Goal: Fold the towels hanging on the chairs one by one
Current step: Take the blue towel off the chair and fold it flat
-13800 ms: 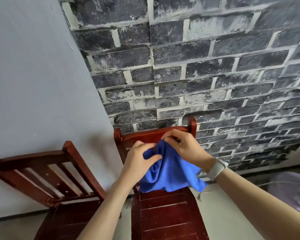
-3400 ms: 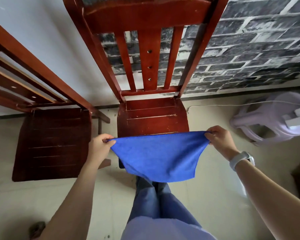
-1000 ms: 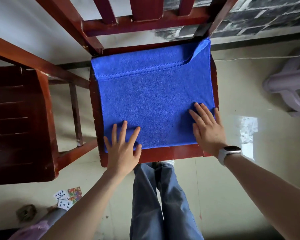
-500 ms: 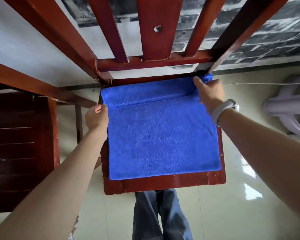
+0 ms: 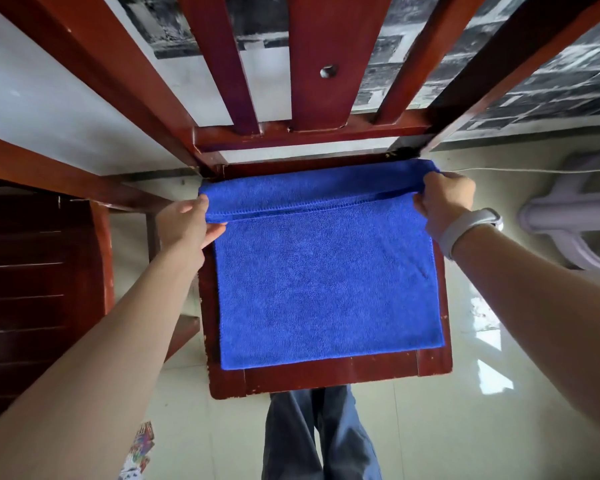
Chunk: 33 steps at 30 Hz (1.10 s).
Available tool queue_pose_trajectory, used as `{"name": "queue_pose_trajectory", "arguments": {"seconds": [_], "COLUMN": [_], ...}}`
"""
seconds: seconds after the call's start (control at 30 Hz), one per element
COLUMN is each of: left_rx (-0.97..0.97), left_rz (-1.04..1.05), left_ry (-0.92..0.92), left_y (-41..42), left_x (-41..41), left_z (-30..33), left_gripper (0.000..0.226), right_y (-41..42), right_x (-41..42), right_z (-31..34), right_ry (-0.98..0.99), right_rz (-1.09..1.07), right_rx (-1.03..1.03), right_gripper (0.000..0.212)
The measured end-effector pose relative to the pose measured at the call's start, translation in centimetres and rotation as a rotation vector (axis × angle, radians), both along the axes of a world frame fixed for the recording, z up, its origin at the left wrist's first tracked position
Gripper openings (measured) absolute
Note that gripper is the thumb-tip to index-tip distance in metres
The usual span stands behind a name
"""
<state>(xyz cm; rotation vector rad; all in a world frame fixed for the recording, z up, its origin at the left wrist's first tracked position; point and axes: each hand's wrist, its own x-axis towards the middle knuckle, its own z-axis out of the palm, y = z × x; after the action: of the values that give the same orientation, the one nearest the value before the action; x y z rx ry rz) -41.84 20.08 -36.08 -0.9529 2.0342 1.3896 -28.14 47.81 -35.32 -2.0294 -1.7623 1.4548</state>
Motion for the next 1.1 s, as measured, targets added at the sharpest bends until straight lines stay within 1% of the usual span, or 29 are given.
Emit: {"name": "queue_pose_trajectory", "arguments": {"seconds": [0.1, 0.23, 0.33, 0.43, 0.57, 0.67, 0.73, 0.9, 1.1], "left_rx": [0.048, 0.182, 0.204, 0.251, 0.264, 0.276, 0.278, 0.277, 0.301], "left_rz": [0.005, 0.049, 0.013, -0.043, -0.172, -0.113, -0.056, 0.008, 0.010], "left_ry": [0.016, -0.102, -0.141, -0.185, -0.231, -0.219, -0.213, -0.224, -0.258], "left_y": [-0.3, -0.6, -1.1, -1.6, -2.1, -2.0, -2.0, -2.7, -2.9], "left_x": [0.3, 0.1, 0.0, 0.1, 0.4, 0.3, 0.1, -1.0, -1.3], "left_z": [0.6, 0.6, 0.5, 0.3, 0.5, 0.7, 0.8, 1.5, 2.6], "left_gripper": [0.013, 0.011, 0.008, 0.008, 0.011, 0.004, 0.005, 0.003, 0.001], "right_y": [-0.1, 0.0, 0.3, 0.6, 1.2, 1.3, 1.5, 2.7, 3.4], "right_x": [0.8, 0.9, 0.5, 0.2, 0.5, 1.1, 1.3, 1.9, 2.4], "right_z": [0.6, 0.6, 0.5, 0.2, 0.0, 0.1, 0.3, 0.6, 1.7], "right_ry": [0.027, 0.015, -0.027, -0.078, -0.087, -0.014, 0.047, 0.161, 0.160], "right_rz": [-0.019, 0.061, 0.144, 0.190, 0.111, 0.034, -0.036, -0.181, -0.159], "right_rx": [0.034, 0.024, 0.016, -0.048, -0.097, -0.107, -0.125, -0.247, -0.290], "right_gripper": [0.018, 0.013, 0.011, 0.010, 0.024, 0.032, 0.031, 0.017, 0.020]}}
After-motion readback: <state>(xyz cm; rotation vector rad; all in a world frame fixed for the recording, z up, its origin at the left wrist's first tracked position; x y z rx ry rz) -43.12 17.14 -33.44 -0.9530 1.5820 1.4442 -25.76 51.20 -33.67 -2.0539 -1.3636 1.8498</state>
